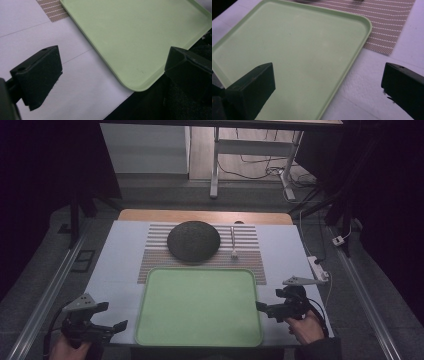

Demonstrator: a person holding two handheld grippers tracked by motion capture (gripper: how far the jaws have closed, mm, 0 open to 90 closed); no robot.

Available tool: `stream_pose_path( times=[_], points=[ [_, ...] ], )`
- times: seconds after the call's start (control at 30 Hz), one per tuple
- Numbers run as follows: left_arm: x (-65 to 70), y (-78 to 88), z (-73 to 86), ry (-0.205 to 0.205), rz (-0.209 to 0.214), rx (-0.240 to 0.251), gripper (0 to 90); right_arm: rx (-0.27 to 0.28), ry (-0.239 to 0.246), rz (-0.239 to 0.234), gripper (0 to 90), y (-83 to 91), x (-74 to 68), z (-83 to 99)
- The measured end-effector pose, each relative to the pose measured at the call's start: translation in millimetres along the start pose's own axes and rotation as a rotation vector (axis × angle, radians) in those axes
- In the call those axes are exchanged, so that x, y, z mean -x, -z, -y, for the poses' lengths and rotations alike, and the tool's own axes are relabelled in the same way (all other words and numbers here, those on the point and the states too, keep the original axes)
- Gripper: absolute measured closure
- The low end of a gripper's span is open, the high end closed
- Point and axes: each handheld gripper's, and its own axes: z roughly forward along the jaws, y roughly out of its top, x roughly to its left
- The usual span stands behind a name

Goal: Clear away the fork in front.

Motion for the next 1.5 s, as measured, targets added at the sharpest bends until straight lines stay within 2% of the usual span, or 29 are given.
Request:
stream_pose_path(
  times=[0.2, 0.57, 0.73, 0.9, 1.1, 1.3, 1.5],
  points=[
    [-0.1, -0.4, -0.2, 0.0, 0.002, -0.003, 1.6, -0.025, 0.066, 0.008, 0.0, -16.8, 1.2, -11.9],
    [-0.3, -0.9, -0.4, -0.002, 0.003, -0.008, 1.7, -0.038, 0.103, 0.021, 0.0, -38.6, 5.5, -34.8],
    [-0.4, -1.1, -0.5, -0.002, 0.004, -0.01, 1.6, -0.051, 0.12, 0.048, 0.0, -55.6, 11.0, -46.7],
    [-0.3, -1.3, -0.6, -0.002, 0.004, -0.012, 1.6, -0.063, 0.13, 0.055, 0.0, -68.1, 16.8, -57.2],
    [-0.5, -1.3, -0.6, -0.001, 0.004, -0.012, 1.6, -0.069, 0.151, 0.106, 0.0, -85.2, 24.2, -68.2],
    [-0.6, -1.4, -0.7, 0.0, 0.005, -0.014, 1.5, -0.102, 0.165, 0.159, 0.0, -101.4, 31.2, -78.4],
    [-0.4, -1.9, -0.9, -0.002, 0.006, -0.017, 1.5, -0.121, 0.157, 0.186, 0.0, -114.9, 37.0, -88.5]
  ],
)
